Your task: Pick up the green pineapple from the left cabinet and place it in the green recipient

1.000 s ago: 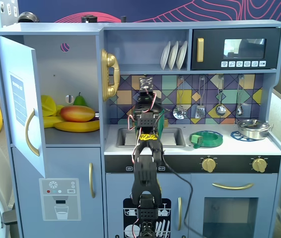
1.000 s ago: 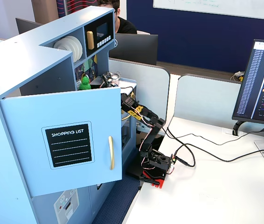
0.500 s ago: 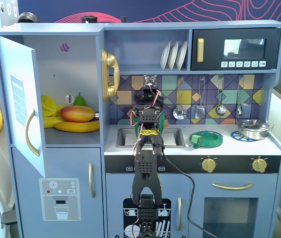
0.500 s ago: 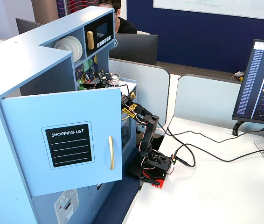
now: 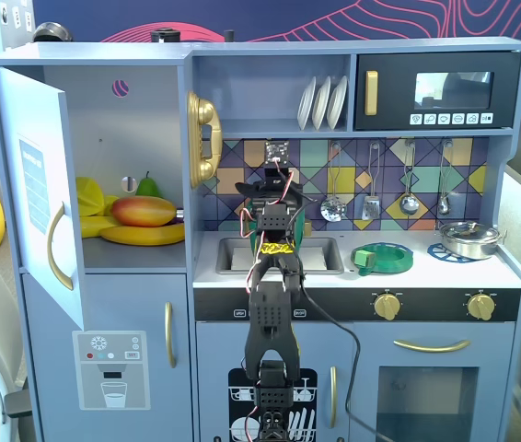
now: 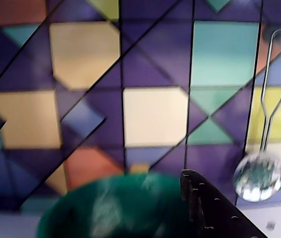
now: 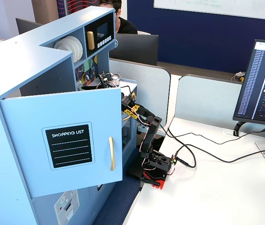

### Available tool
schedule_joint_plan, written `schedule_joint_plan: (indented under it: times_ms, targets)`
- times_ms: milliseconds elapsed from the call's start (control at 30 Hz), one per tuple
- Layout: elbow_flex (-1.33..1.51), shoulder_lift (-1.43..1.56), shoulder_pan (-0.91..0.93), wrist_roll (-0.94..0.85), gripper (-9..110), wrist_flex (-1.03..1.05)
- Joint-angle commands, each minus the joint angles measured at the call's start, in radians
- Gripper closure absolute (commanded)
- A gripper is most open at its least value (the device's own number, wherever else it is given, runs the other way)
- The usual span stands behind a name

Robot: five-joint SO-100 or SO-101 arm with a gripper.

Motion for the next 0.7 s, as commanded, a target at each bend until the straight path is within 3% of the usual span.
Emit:
schedule_joint_plan:
  times_ms: [0, 133, 367, 500, 667]
  targets:
    - [0.218, 0.304, -0.034, 0.006, 51, -0.02]
    - [0.472, 0.584, -0.034, 0.02, 50, 0.075]
    - [0.813, 0.948, 0.003, 0.06, 53, 0.437]
    - [0.974, 1.057, -0.003, 0.1, 55, 0.635]
    - [1.198, 1.141, -0.048, 0.218, 55, 0.733]
